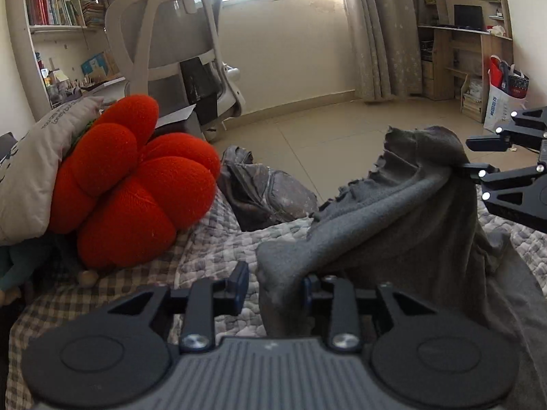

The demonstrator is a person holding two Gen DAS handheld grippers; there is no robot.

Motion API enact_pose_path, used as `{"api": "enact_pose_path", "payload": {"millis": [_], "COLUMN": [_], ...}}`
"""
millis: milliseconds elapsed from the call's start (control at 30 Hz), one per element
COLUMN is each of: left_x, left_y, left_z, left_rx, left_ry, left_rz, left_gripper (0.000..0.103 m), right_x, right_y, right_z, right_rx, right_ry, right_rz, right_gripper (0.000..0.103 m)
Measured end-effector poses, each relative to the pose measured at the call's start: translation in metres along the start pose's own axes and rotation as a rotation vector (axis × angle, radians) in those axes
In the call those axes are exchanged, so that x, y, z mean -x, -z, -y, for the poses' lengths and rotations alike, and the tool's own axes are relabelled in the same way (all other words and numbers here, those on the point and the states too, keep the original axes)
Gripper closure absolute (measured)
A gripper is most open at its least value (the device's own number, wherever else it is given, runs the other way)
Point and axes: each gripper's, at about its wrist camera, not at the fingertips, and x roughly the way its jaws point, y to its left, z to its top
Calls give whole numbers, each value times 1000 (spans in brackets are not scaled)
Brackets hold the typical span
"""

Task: Fold clothes
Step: 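Lay the sweatshirt down on the bed and open both grippers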

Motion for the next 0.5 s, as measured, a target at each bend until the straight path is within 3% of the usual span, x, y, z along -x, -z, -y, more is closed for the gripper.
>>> {"api": "enact_pose_path", "payload": {"millis": [133,300,500], "left_x": [-2,38,80], "left_y": [39,89,144], "left_z": [-10,-13,12], "left_rx": [49,191,226], "left_ry": [-29,12,32], "left_rz": [-26,-35,-33], "left_gripper": [66,65,63], "right_x": [2,57,118], "right_y": [42,116,164], "right_z": [6,26,6], "right_rx": [-120,-494,-581], "right_ry": [-76,-232,-225], "right_rz": [-78,-143,-167], "right_gripper": [70,70,69]}}
